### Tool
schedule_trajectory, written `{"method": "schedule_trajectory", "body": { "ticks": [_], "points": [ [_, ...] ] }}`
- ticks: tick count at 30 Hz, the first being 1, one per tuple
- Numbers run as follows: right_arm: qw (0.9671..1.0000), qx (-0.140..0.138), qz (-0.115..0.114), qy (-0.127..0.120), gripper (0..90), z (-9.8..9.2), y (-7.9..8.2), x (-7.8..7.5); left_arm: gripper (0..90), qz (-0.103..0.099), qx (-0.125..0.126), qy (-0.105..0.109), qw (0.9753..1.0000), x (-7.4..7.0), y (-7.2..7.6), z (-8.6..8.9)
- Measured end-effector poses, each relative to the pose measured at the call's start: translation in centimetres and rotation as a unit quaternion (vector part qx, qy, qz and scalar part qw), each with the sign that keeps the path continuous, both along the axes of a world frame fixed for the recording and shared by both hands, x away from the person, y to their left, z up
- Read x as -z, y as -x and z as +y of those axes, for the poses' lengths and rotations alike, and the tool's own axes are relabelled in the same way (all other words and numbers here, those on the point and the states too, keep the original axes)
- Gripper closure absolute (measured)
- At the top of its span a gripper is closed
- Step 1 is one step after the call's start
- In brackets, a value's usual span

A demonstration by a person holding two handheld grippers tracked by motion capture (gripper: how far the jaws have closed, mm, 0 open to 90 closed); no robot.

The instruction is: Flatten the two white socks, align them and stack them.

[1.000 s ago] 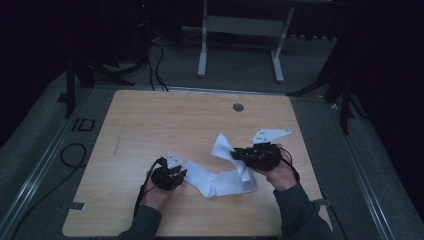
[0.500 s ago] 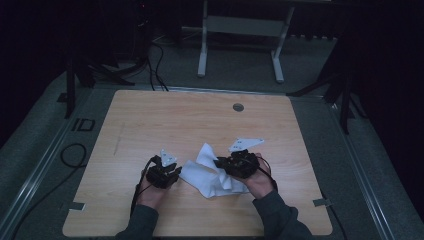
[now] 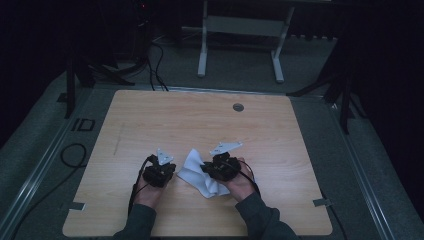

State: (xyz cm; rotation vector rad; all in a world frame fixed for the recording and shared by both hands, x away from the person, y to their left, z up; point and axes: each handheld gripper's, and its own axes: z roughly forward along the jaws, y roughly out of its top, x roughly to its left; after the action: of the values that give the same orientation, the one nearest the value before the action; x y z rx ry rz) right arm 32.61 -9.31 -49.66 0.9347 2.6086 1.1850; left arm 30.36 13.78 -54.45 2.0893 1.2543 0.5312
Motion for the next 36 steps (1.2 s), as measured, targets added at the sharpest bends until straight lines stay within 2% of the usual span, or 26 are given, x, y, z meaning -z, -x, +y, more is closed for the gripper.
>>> {"method": "schedule_trajectory", "body": {
  "ticks": [5,11,23,27,30,32,34,36],
  "points": [
    [0.9998,0.006,0.015,0.012,81.6,1.0,-0.3,1.2,89.3,0.015,0.004,-0.006,0.9999,0.5,-0.1,-0.3],
    [0.9990,0.009,0.037,0.025,81.3,2.0,-0.5,2.8,89.3,0.025,0.011,-0.014,0.9995,0.7,-0.1,-0.7],
    [0.9971,0.015,0.060,0.045,78.7,2.7,-0.9,4.6,89.3,0.029,0.022,-0.018,0.9992,0.9,0.0,-1.0],
    [0.9970,0.014,0.060,0.046,78.3,2.9,-0.9,4.8,89.2,0.029,0.021,-0.019,0.9992,0.9,0.0,-1.0],
    [0.9969,0.014,0.059,0.049,78.0,2.9,-0.9,4.9,88.6,0.004,0.015,-0.003,0.9999,0.0,0.3,-0.9],
    [0.9969,0.014,0.059,0.049,77.9,3.0,-0.9,4.9,88.6,-0.012,0.022,0.006,0.9997,-0.5,0.5,-1.0],
    [0.9969,0.015,0.059,0.050,77.9,3.0,-0.9,5.0,88.6,-0.020,0.035,0.011,0.9991,-0.8,0.7,-1.4],
    [0.9970,0.014,0.056,0.051,77.8,3.0,-0.9,5.0,88.6,-0.020,0.046,0.009,0.9987,-0.8,0.7,-2.0]
  ]
}}
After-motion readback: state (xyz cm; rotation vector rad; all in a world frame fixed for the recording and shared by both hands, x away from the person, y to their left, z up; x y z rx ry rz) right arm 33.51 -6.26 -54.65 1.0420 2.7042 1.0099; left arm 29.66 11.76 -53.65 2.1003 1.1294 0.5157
